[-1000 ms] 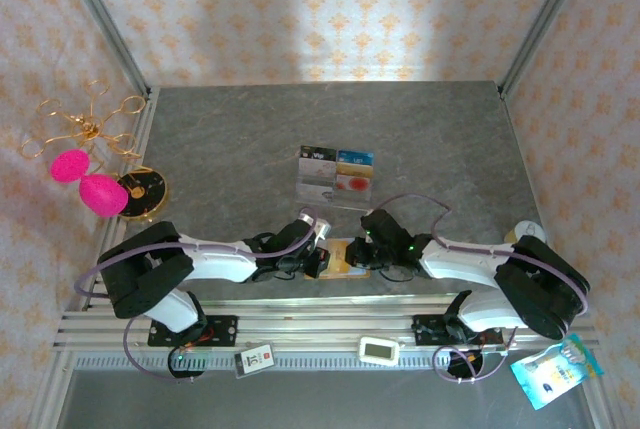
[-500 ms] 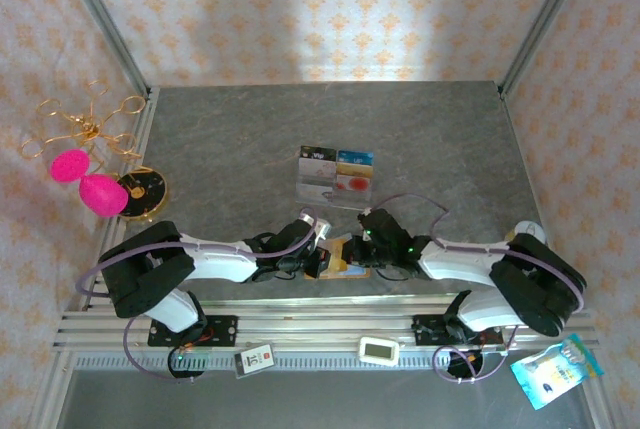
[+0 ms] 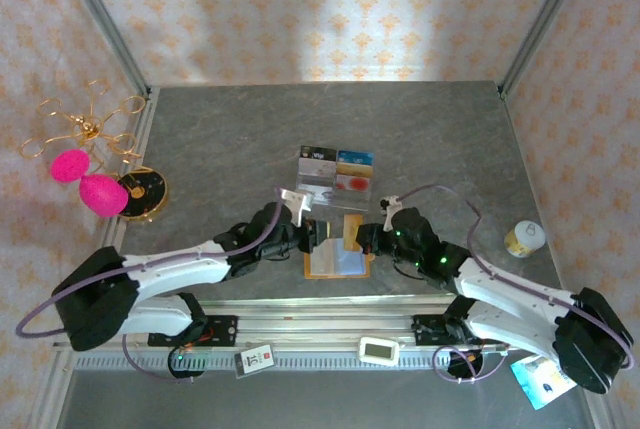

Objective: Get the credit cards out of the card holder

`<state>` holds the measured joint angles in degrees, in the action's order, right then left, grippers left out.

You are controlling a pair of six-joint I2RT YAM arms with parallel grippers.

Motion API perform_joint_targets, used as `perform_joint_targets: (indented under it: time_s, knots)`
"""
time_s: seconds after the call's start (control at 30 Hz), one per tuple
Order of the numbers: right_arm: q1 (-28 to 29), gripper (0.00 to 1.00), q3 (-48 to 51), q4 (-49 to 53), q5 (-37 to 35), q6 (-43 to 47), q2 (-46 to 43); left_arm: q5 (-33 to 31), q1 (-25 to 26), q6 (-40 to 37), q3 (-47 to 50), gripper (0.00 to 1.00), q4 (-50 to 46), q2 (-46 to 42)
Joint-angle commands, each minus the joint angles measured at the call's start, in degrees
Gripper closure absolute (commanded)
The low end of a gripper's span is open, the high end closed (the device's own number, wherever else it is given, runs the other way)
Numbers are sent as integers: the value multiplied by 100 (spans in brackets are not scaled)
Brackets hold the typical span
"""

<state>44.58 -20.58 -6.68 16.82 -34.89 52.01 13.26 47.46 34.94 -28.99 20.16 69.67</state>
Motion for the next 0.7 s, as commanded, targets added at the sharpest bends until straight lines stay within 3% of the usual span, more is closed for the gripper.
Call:
perform_joint_targets:
  time_s: [0.0, 0.33, 0.67]
  knots:
    - [-19, 100, -138, -910, -423, -116, -294, -47, -201, 383, 106, 73, 961, -350]
    - [-19, 100, -358, -2943, -521, -608, -203, 258, -299, 826, 370, 54, 3112, -653]
    - [5, 100, -541, -3870, -324, -950, 127, 543, -495, 1489, 643, 53, 4345, -340]
